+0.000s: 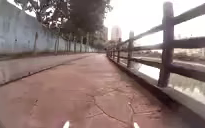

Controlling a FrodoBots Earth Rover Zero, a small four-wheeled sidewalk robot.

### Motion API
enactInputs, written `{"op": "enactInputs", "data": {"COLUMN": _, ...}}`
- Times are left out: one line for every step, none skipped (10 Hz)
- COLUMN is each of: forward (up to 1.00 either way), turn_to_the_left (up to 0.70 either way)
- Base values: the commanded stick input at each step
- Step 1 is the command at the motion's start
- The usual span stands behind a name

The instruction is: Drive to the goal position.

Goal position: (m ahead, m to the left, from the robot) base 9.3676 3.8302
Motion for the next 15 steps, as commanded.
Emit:
{"op": "enactInputs", "data": {"forward": 0.70, "turn_to_the_left": 0.00}}
{"op": "enactInputs", "data": {"forward": 0.70, "turn_to_the_left": 0.00}}
{"op": "enactInputs", "data": {"forward": 0.70, "turn_to_the_left": 0.00}}
{"op": "enactInputs", "data": {"forward": 0.70, "turn_to_the_left": 0.00}}
{"op": "enactInputs", "data": {"forward": 0.70, "turn_to_the_left": 0.00}}
{"op": "enactInputs", "data": {"forward": 0.70, "turn_to_the_left": 0.00}}
{"op": "enactInputs", "data": {"forward": 0.70, "turn_to_the_left": 0.00}}
{"op": "enactInputs", "data": {"forward": 0.70, "turn_to_the_left": 0.00}}
{"op": "enactInputs", "data": {"forward": 0.70, "turn_to_the_left": 0.00}}
{"op": "enactInputs", "data": {"forward": 0.70, "turn_to_the_left": 0.00}}
{"op": "enactInputs", "data": {"forward": 0.70, "turn_to_the_left": 0.00}}
{"op": "enactInputs", "data": {"forward": 0.70, "turn_to_the_left": 0.00}}
{"op": "enactInputs", "data": {"forward": 0.70, "turn_to_the_left": 0.00}}
{"op": "enactInputs", "data": {"forward": 0.70, "turn_to_the_left": 0.00}}
{"op": "enactInputs", "data": {"forward": 0.70, "turn_to_the_left": 0.00}}
